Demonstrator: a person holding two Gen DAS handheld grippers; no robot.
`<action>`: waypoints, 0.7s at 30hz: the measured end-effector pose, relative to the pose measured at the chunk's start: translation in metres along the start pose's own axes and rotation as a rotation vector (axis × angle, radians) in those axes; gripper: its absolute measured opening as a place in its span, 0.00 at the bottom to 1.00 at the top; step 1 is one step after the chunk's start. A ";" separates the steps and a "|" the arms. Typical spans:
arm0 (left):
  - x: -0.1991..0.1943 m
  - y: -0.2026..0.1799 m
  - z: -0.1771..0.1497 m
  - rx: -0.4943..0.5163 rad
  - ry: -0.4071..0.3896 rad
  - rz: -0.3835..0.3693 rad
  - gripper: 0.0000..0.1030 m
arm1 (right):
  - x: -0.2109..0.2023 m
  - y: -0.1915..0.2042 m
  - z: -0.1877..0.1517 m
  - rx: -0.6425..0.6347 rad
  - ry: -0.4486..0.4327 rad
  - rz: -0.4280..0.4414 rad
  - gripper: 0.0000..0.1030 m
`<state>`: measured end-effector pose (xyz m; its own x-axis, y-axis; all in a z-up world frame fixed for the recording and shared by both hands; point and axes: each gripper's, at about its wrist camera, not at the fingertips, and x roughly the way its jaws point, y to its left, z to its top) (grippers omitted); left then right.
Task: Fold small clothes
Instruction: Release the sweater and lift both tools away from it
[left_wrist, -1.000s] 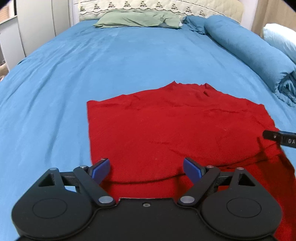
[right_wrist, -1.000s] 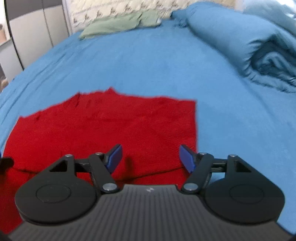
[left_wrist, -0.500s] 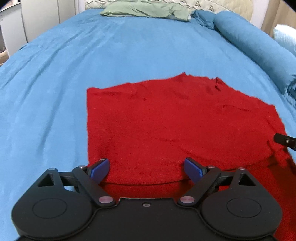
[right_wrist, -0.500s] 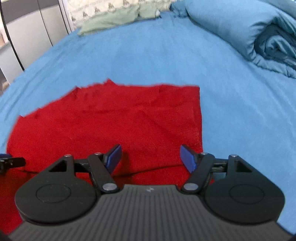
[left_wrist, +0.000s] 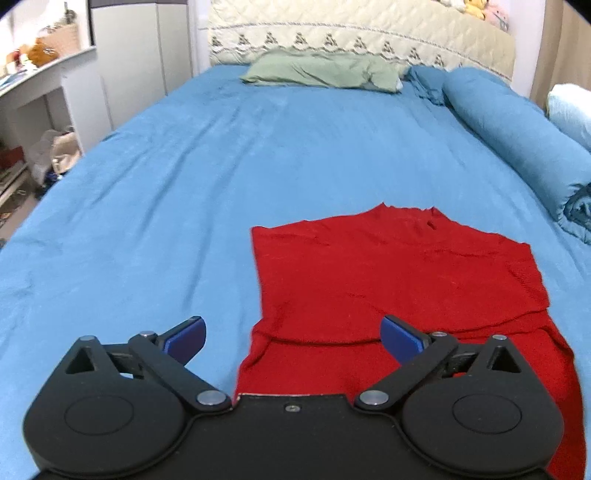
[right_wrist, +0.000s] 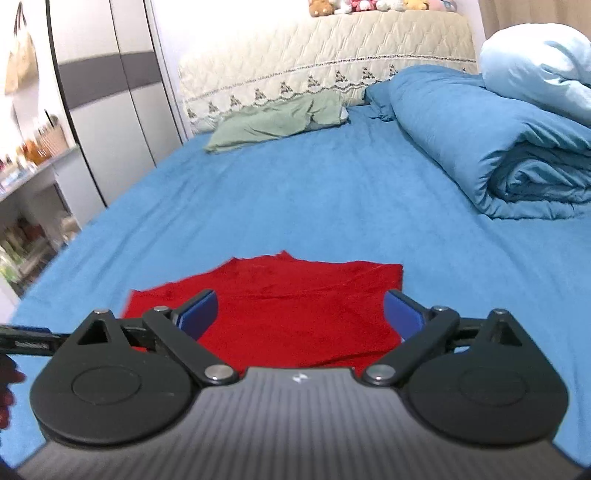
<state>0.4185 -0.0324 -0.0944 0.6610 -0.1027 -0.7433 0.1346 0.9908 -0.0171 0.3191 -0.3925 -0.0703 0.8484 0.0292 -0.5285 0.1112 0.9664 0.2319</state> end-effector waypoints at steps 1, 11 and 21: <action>-0.011 0.003 -0.003 -0.004 -0.007 0.004 0.99 | -0.012 0.003 0.000 0.002 -0.010 0.002 1.00; -0.115 0.045 -0.057 -0.027 -0.073 0.074 0.99 | -0.131 0.021 -0.026 -0.068 -0.068 -0.021 1.00; -0.173 0.079 -0.175 -0.237 0.000 -0.049 0.97 | -0.217 0.000 -0.112 -0.099 -0.020 -0.080 1.00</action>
<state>0.1854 0.0793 -0.0841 0.6583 -0.1513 -0.7374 -0.0103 0.9777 -0.2097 0.0769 -0.3707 -0.0472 0.8490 -0.0526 -0.5258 0.1277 0.9860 0.1075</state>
